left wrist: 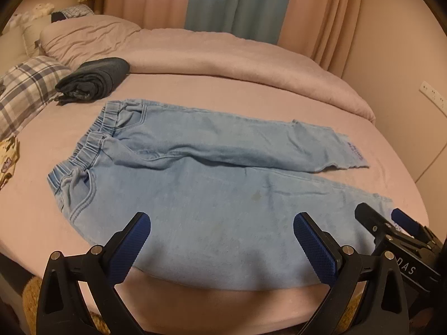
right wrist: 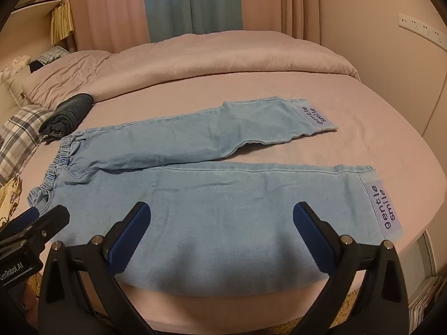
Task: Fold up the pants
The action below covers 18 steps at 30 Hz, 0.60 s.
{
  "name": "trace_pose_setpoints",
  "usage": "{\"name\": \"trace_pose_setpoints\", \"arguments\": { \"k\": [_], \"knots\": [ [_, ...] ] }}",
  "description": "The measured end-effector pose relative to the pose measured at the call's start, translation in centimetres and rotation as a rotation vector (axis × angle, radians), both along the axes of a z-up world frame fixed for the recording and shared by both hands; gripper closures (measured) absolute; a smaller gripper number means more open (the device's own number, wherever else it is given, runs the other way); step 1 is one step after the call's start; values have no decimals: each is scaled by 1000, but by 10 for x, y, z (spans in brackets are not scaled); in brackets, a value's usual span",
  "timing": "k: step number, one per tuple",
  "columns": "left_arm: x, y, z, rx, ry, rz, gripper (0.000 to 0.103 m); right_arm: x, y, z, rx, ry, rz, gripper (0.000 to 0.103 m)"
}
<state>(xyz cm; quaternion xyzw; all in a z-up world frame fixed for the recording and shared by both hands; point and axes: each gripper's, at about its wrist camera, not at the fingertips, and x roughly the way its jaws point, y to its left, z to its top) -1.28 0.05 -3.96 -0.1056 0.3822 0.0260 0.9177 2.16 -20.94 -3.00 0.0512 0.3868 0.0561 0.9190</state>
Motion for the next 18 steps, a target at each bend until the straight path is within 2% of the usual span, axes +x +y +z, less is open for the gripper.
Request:
{"name": "trace_pose_setpoints", "arguments": {
  "k": [18],
  "knots": [
    [6,-2,-1,15,54,21,1,3,-1,-5,21,13,3,5]
  ]
}}
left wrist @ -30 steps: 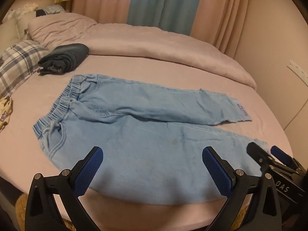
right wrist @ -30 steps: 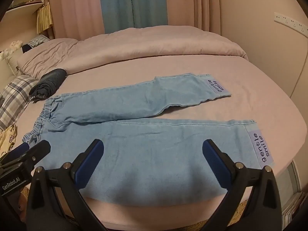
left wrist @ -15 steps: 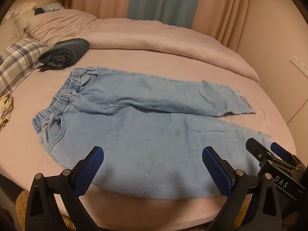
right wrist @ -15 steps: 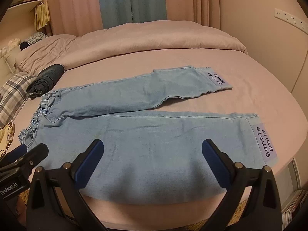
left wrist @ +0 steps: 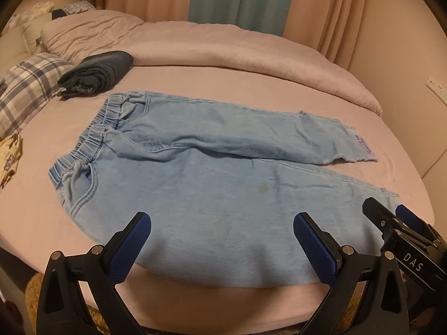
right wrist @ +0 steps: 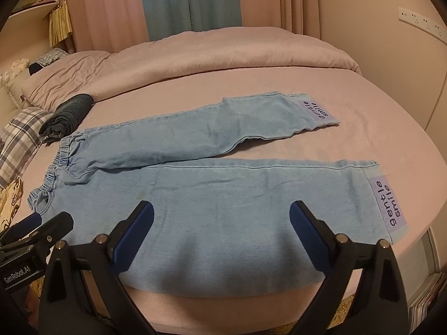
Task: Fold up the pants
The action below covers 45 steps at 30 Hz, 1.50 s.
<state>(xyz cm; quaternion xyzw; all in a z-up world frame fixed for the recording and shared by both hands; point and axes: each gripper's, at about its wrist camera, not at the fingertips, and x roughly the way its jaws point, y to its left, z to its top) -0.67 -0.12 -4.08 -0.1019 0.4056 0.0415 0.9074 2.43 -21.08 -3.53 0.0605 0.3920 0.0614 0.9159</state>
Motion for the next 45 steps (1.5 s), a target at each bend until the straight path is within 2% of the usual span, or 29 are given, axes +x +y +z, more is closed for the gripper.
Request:
{"name": "trace_pose_setpoints", "arguments": {
  "k": [4,6,15,27,33,45],
  "knots": [
    [1,4,-2,-9,14,9,1,1,-1,0,1,-2,-3,5],
    [2,5,-2,-9,19,14,4,1,-1,0,3,-2,-6,5],
    [3,8,-4,-17,29,20,5,2,-5,-2,1,7,-17,5],
    [14,17,-4,-35,101,-14,5,5,-18,5,-19,45,-38,7],
    [17,22,3,-54,121,-39,5,9,-16,12,-45,71,-5,7],
    [34,64,9,-32,125,50,5,27,-19,11,-61,114,-5,8]
  ]
}}
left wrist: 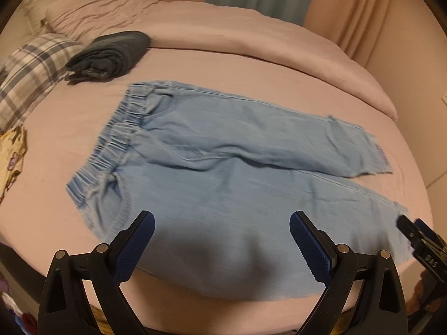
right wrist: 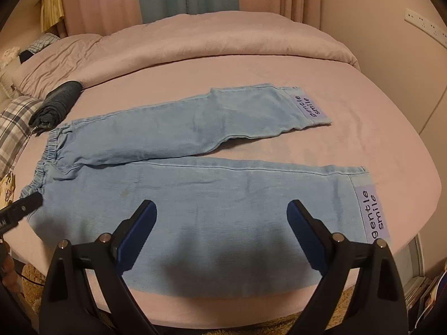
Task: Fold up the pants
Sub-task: 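Grasp the jeans waistband with the left gripper while the right gripper grasps the labelled leg hem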
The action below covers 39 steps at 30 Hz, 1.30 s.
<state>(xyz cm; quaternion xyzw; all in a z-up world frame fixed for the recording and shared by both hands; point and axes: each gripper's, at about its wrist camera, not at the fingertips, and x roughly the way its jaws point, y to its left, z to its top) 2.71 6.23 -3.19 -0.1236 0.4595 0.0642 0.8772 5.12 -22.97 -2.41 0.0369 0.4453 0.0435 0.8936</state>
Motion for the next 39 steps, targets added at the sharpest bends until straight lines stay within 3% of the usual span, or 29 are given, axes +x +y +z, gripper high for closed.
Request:
{"name": "trace_pose_setpoints", "arguments": {
  "k": [7,15,19,23,25,27,28,30,32,34,36,39],
  "knots": [
    [2,40,-2,2,6,83,5,5,-21,-13,12,45,-60,9],
    [-11,102,-14,18,40,258,5,4,-48,-27,-22,82,-134,12],
    [-19,134,-29,41,85,346,5,-2,-89,-26,-26,69,-245,13],
    [-20,143,-53,-48,114,333,6,-7,-139,-34,-40,92,-390,13],
    [-13,142,-68,-136,120,308,18,-7,-160,-44,-24,119,-452,13],
    [-7,139,-78,-208,117,301,44,-7,-176,-57,20,139,-479,14],
    [-4,138,-80,-213,116,310,52,-6,-181,-63,47,150,-483,16],
    [2,134,-79,-223,109,309,79,-3,-188,-78,130,169,-470,33],
    [-1,134,-75,-274,96,321,83,0,-185,-86,144,184,-465,45],
    [-5,134,-70,-290,97,337,84,4,-178,-85,62,164,-458,79],
    [-13,136,-59,-322,88,351,85,8,-179,-80,99,147,-435,101],
    [-27,132,-33,-338,53,331,85,14,-180,-57,102,67,-402,102]
  ]
}}
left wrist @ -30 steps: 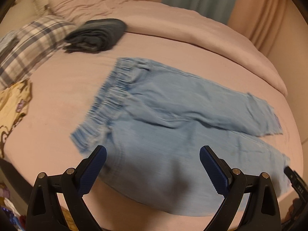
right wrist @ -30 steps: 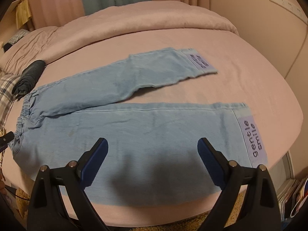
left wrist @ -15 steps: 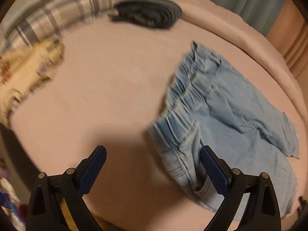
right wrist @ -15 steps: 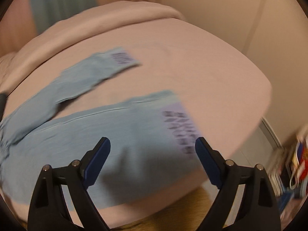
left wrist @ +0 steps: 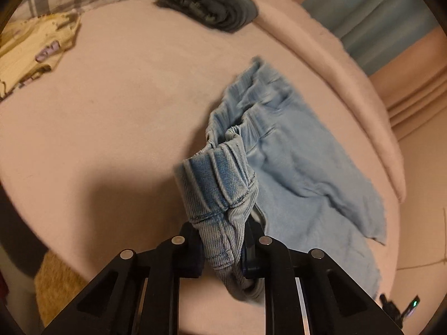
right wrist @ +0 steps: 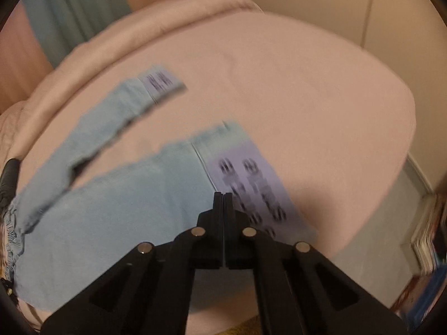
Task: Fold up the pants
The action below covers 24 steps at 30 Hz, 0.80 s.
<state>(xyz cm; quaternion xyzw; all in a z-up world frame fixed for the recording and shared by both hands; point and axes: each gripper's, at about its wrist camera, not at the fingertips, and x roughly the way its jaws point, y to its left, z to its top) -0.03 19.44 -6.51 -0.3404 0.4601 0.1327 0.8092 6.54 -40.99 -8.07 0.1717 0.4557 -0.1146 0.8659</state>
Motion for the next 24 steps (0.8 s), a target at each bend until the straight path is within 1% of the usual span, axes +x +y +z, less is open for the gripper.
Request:
{"name": "trace_pose_setpoints", "arguments": {
  "k": [2,4,6,8,10,12,13,15,17,19,20,22,23,24],
  "knots": [
    [-9,-8,11,23,0,-18,85,1,-3,22,-52,-57,-21,102],
    [-16,-12,8,25,24,-30,85,1,-11,37,-36,-91,-44,102],
    [-14,-11,-7,41,56,-28,84,2,-20,38,9,-77,-39,98],
    [-11,-8,-23,31,88,-9,84,-4,-29,28,55,-45,-56,97],
    [-5,-10,-26,43,99,-8,84,-9,-36,12,108,-9,-63,89],
    [3,-12,-24,69,107,-23,84,-20,-39,0,125,29,-70,52],
    [5,-12,-23,71,109,-26,84,-26,-41,-3,124,41,-78,48],
    [7,-12,-25,62,113,-21,84,-34,-42,-7,142,49,-80,48],
    [4,-10,-27,51,113,-18,84,-39,-46,-13,185,52,-86,47],
    [2,-10,-28,45,111,-16,84,-36,-44,-20,194,64,-84,46],
    [2,-10,-28,45,109,-16,84,-35,-42,-23,185,63,-83,46],
    [-2,-10,-29,49,106,-15,84,-33,-36,-26,164,49,-85,63],
    [-1,-10,-29,51,105,-14,84,-33,-33,-27,148,56,-78,89],
    [-3,-10,-28,54,105,-15,84,-30,-30,-29,149,61,-64,102]
  ]
}}
